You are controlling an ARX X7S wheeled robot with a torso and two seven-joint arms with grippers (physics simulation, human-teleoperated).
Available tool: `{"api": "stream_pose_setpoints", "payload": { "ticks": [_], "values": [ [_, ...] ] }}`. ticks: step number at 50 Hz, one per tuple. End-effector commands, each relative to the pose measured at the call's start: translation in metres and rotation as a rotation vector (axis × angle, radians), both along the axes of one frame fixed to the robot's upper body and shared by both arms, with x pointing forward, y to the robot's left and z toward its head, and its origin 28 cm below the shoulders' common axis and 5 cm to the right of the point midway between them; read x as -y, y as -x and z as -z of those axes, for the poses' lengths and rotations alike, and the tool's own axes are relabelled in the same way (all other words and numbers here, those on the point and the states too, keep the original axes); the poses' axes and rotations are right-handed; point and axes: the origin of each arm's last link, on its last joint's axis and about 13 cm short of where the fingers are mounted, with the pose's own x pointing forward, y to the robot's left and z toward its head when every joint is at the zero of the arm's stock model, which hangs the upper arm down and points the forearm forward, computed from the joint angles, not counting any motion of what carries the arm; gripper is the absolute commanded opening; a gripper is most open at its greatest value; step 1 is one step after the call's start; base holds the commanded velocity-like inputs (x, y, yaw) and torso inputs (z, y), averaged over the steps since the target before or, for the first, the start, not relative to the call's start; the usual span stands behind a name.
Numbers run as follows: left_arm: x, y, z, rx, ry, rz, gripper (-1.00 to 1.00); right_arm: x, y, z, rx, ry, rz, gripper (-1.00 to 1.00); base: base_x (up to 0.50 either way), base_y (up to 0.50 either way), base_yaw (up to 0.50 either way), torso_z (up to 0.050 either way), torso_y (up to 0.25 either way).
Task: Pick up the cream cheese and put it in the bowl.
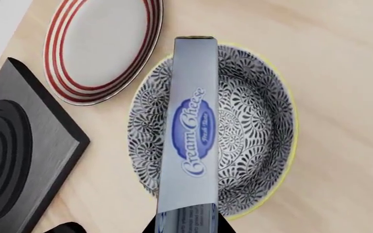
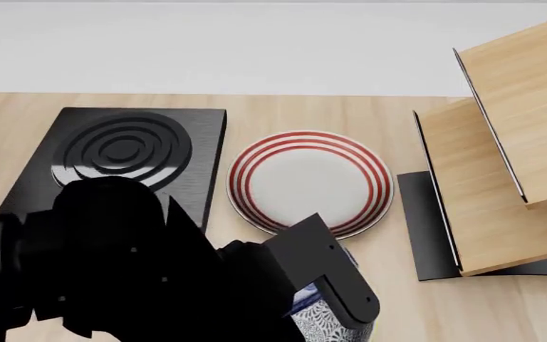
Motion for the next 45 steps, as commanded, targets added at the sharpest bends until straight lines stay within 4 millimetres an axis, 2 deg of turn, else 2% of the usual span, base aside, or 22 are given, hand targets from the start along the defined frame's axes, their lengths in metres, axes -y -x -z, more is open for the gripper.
{"api": "stream_pose_setpoints", "payload": {
  "ticks": [1, 10, 11, 13, 14, 18, 19, 23, 27, 28, 29, 30, 32, 33, 34, 36, 37, 40, 41, 42, 43, 45],
  "values": [
    [0.001, -0.005, 0.004, 0.027, -0.003, -0.008, -1.00, 0.000, 0.000, 0.000, 0.000, 0.000, -0.001, 1.00, 0.00, 0.00, 0.00, 0.000, 0.000],
    [0.001, -0.010, 0.004, 0.012, -0.003, -0.017, -1.00, 0.000, 0.000, 0.001, -0.002, -0.002, -0.001, 1.00, 0.00, 0.00, 0.00, 0.000, 0.000],
    [0.001, -0.011, 0.014, 0.014, -0.008, -0.021, -1.00, 0.000, 0.000, 0.001, -0.001, -0.001, 0.000, 1.00, 0.00, 0.00, 0.00, 0.000, 0.010],
    [0.001, -0.012, 0.005, 0.011, -0.008, -0.020, -1.00, 0.000, 0.000, 0.000, 0.000, -0.002, 0.000, 1.00, 0.00, 0.00, 0.00, 0.000, 0.000],
    [0.001, -0.012, 0.012, 0.006, 0.000, -0.023, -1.00, 0.000, 0.000, 0.000, 0.002, 0.000, -0.001, 1.00, 0.00, 0.00, 0.00, 0.000, 0.000],
    [0.000, -0.014, 0.013, 0.007, -0.003, -0.022, -1.00, 0.000, 0.000, 0.000, 0.002, 0.001, 0.000, 1.00, 0.00, 0.00, 0.00, 0.000, 0.000],
    [0.000, -0.013, 0.026, 0.006, -0.001, -0.018, -1.00, 0.000, 0.000, 0.000, 0.003, 0.000, 0.000, 1.00, 0.00, 0.00, 0.00, 0.000, 0.000],
    [0.000, -0.014, 0.016, -0.004, 0.005, -0.021, -1.00, 0.000, 0.000, 0.000, 0.002, 0.000, 0.000, 1.00, 0.00, 0.00, 0.00, 0.000, 0.000],
    [-0.001, -0.015, 0.028, -0.006, 0.000, -0.022, -1.00, 0.000, 0.000, 0.000, 0.003, -0.001, 0.000, 1.00, 0.00, 0.00, 0.00, 0.000, 0.000],
    [-0.001, -0.017, 0.014, -0.008, 0.004, -0.028, -1.00, 0.000, 0.000, 0.000, 0.003, -0.001, 0.000, 1.00, 0.00, 0.00, 0.00, 0.000, 0.010],
    [-0.001, -0.017, 0.014, -0.008, 0.004, -0.028, -1.00, 0.000, 0.000, 0.000, 0.003, -0.001, 0.000, 1.00, 0.00, 0.00, 0.00, 0.000, 0.000],
    [-0.001, -0.017, 0.025, -0.012, 0.003, -0.022, -1.00, 0.000, 0.000, 0.000, 0.002, -0.001, -0.001, 1.00, 0.00, 0.00, 0.00, 0.000, 0.000],
    [-0.002, -0.018, 0.031, -0.013, 0.003, -0.024, -1.00, 0.000, 0.000, 0.000, 0.003, -0.001, -0.002, 1.00, 0.00, 0.00, 0.00, 0.000, 0.000],
    [-0.002, -0.018, 0.031, -0.013, 0.003, -0.024, -1.00, 0.000, 0.000, 0.000, 0.003, -0.001, -0.002, 1.00, 0.00, 0.00, 0.00, 0.000, 0.000],
    [-0.002, -0.019, 0.015, -0.011, 0.005, -0.029, -1.00, 0.000, 0.000, 0.000, -0.001, -0.004, 0.000, 1.00, 0.00, 0.00, 0.00, 0.000, 0.000],
    [-0.002, -0.018, 0.015, -0.018, 0.004, -0.024, -1.00, 0.000, 0.000, 0.000, 0.000, -0.001, 0.000, 1.00, 0.00, 0.00, 0.00, 0.000, 0.000],
    [-0.002, -0.018, 0.022, -0.016, 0.003, -0.026, -1.00, 0.000, 0.000, 0.000, 0.001, -0.002, 0.000, 1.00, 0.00, 0.00, 0.00, 0.000, 0.000],
    [-0.002, -0.019, 0.019, -0.022, 0.007, -0.025, -1.00, 0.000, 0.000, 0.000, -0.002, -0.003, -0.003, 1.00, 0.00, 0.00, 0.00, 0.000, 0.000],
    [-0.004, -0.020, 0.033, -0.020, 0.001, -0.027, -1.00, 0.000, 0.000, 0.000, -0.001, -0.003, -0.004, 1.00, 0.00, 0.00, 0.00, 0.000, 0.000],
    [-0.005, -0.022, 0.036, -0.027, 0.006, -0.032, -1.00, 0.000, 0.000, 0.000, 0.001, -0.002, -0.004, 1.00, 0.00, 0.00, 0.00, 0.000, 0.000],
    [-0.005, -0.022, 0.037, -0.027, 0.006, -0.032, -1.00, 0.000, 0.000, 0.000, 0.001, -0.002, -0.004, 1.00, 0.00, 0.00, 0.00, 0.000, 0.000],
    [-0.004, -0.022, 0.023, -0.029, 0.003, -0.025, -1.00, 0.000, 0.000, 0.000, -0.001, -0.003, -0.006, 1.00, 0.00, 0.00, 0.00, 0.000, 0.005]
  ]
}}
